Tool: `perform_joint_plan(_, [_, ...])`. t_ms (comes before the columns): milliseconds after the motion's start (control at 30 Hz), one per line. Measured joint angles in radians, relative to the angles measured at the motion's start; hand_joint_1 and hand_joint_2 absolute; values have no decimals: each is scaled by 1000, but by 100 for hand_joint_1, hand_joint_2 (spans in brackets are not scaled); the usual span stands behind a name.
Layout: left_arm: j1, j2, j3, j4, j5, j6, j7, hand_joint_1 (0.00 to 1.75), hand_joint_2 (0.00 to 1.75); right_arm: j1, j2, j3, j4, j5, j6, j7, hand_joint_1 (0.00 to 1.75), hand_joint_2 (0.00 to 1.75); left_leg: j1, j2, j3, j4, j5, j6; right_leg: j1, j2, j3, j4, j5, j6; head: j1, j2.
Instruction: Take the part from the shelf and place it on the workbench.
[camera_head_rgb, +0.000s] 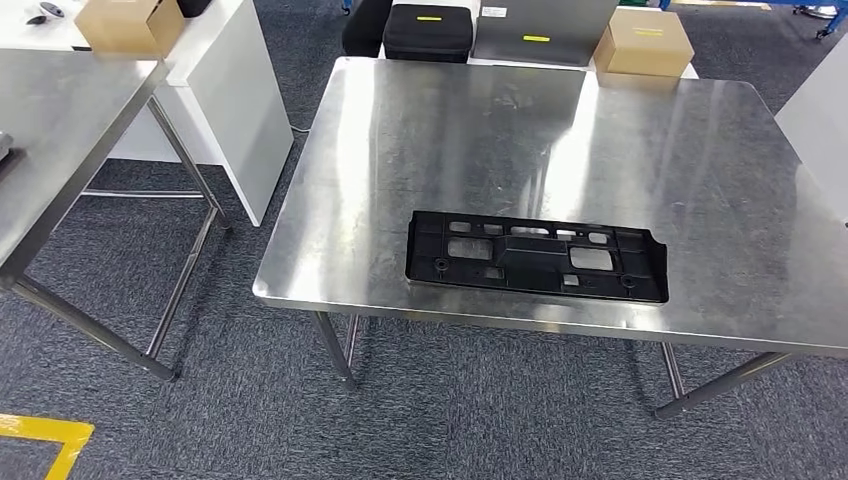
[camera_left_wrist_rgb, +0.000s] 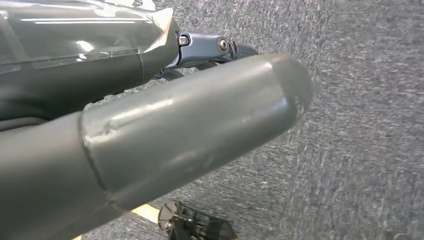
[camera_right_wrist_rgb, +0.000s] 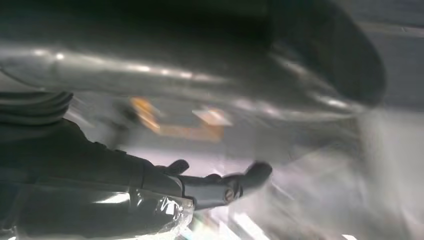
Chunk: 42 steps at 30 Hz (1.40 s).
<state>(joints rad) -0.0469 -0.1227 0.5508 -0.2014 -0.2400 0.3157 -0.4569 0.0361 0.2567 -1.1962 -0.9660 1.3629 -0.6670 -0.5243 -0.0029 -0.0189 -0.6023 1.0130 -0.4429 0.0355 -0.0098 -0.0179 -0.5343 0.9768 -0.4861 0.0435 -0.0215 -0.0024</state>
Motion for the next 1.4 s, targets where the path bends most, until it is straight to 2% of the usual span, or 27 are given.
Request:
perform_joint_plan(100, [3,3,-12,0,-38,-11,26,0,0,-48,-49,-121,253,9,25,129,0,0,-1,1,0,0,0,0,0,0,1,0,0,0,1,0])
perform_joint_plan(200, [7,13,-38,1,-77,-28,42,0,0,-72,-97,-184,455,20,71,190,0,0,-2,1,0,0,0,0,-1,0,1,0,0,0,0,0])
perform_joint_plan(233, [7,17,-46,1,-83,-35,45,0,0,-78,-107,-194,500,29,85,207,0,44,-2,1,0,0,0,0,-1,0,1,0,0,0,0,0])
perform_joint_plan(333, [10,25,-64,2,-99,-68,56,0,0,-94,-130,-208,603,53,152,291,0,44,-2,1,0,0,0,0,-1,0,1,0,0,0,0,0])
perform_joint_plan(367, [11,27,-71,3,-109,-84,60,0,0,-98,-134,-211,629,57,183,322,0,0,-2,1,0,0,0,0,-1,0,1,0,0,0,0,0])
perform_joint_plan(467, [15,37,-99,6,-147,-143,74,0,0,-107,-135,-218,684,67,288,387,0,0,-3,1,0,0,-1,0,-2,0,2,0,0,1,0,0])
perform_joint_plan(533, [16,44,-120,8,-166,-170,81,0,0,-113,-131,-219,709,72,327,394,0,0,-4,1,0,1,-1,1,-4,0,2,0,0,1,0,0])
perform_joint_plan(700, [17,59,-152,8,-185,-193,91,0,0,-125,-115,-219,739,75,337,394,0,0,-10,1,2,2,-5,8,-10,0,4,-1,-1,5,0,0])
perform_joint_plan(833, [17,67,-163,8,-192,-194,93,0,0,-128,-111,-220,749,75,344,404,0,0,-15,0,6,-3,0,25,-16,0,14,-2,-1,18,0,0])
perform_joint_plan(900, [16,69,-171,8,-204,-195,94,0,0,-128,-110,-219,752,88,347,419,0,0,-10,2,8,-12,11,36,-15,2,3,34,-30,17,1,0])
perform_joint_plan(933, [16,69,-177,8,-213,-195,96,0,0,-128,-110,-218,753,96,351,428,0,0,-7,3,9,-15,14,39,-15,3,-16,82,-61,11,2,0])
perform_joint_plan(1000, [15,71,-191,9,-239,-191,112,0,0,-128,-110,-214,755,112,361,440,0,0,-9,4,4,-16,17,43,-14,6,-71,219,-127,1,4,0])
perform_joint_plan(1033, [15,71,-201,9,-258,-189,128,0,0,-128,-110,-211,756,120,368,444,0,0,-10,4,1,-15,19,43,-13,7,-90,269,-146,1,4,0])
perform_joint_plan(1067, [15,71,-212,10,-276,-186,146,0,0,-127,-110,-207,757,126,374,445,0,0,-11,4,-2,-15,22,43,-12,8,-92,287,-148,5,4,0])
perform_joint_plan(1100, [14,69,-225,12,-290,-185,163,0,0,-128,-111,-203,757,131,380,445,0,0,-12,3,-5,-15,25,42,-12,9,-73,260,-134,12,4,0])
perform_joint_plan(1167, [14,64,-245,14,-305,-186,182,0,0,-130,-113,-196,758,135,389,445,0,0,-12,2,-11,-14,33,35,-12,10,12,117,-90,20,4,0])
perform_joint_plan(1200, [13,61,-252,15,-308,-186,186,0,0,-131,-113,-194,758,136,391,445,0,0,-13,1,-14,-13,37,30,-8,12,49,56,-66,19,4,0])
perform_joint_plan(1233, [12,59,-258,16,-311,-186,189,0,0,-132,-113,-193,758,136,393,445,0,0,-13,1,-16,-10,40,24,-6,14,69,14,-52,15,3,0])
perform_joint_plan(1300, [10,55,-268,16,-315,-186,194,0,0,-133,-115,-191,759,141,397,445,0,0,-13,-1,-19,-7,48,12,0,17,65,4,-37,-1,2,0])
perform_joint_plan(1333, [10,54,-273,17,-317,-186,196,0,0,-133,-114,-187,760,146,399,446,0,0,-11,-1,-21,-4,50,5,-5,17,59,1,-34,-11,3,0])
perform_joint_plan(1367, [10,52,-276,17,-317,-186,197,0,0,-134,-114,-182,761,153,403,449,0,0,-8,-1,-26,3,41,-1,-7,16,54,1,-28,-21,3,0])
perform_joint_plan(1400, [11,50,-278,17,-316,-187,198,0,0,-135,-114,-176,761,159,407,452,0,0,-5,1,-35,22,15,-8,-11,13,49,-1,-20,-32,2,0])
